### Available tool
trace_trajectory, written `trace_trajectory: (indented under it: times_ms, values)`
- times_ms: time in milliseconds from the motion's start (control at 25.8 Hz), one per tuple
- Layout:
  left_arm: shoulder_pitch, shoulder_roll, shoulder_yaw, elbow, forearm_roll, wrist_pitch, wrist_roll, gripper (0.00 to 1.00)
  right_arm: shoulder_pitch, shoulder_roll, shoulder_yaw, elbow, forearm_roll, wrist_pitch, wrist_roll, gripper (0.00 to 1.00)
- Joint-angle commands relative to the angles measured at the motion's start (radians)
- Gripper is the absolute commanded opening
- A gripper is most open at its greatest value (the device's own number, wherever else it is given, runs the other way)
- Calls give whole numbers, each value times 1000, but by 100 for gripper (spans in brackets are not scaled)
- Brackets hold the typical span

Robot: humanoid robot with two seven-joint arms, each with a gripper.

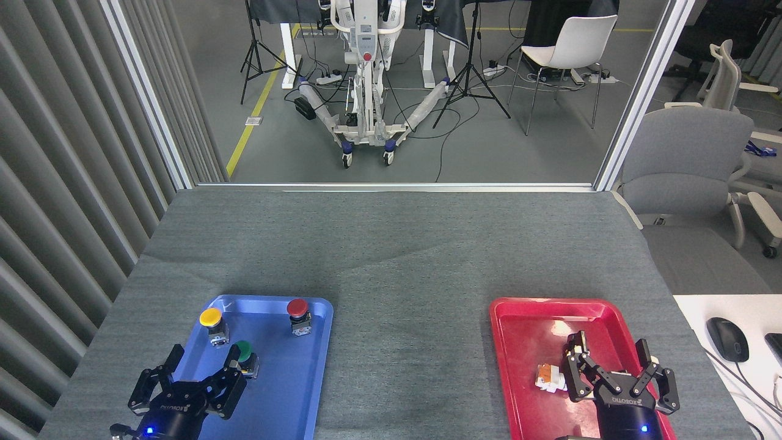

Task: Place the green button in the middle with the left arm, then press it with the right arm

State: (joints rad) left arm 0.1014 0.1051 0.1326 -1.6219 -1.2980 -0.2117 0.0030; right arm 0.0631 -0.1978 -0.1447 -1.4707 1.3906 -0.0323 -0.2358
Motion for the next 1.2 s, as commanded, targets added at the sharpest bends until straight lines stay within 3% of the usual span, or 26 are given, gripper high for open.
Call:
trace_trajectory:
  times_ms: [0, 388, 1163]
  values:
    - [-6, -7, 1, -6, 6, -15, 3, 100, 3, 3, 2, 6, 1, 0, -8, 100]
    - [-29, 2, -1, -1, -11, -18, 68, 100, 1, 8, -1, 7, -2, 5, -8, 100]
    - [-55, 2, -1, 86, -14, -17, 71, 100, 3, 6, 1, 7, -2, 8, -8, 100]
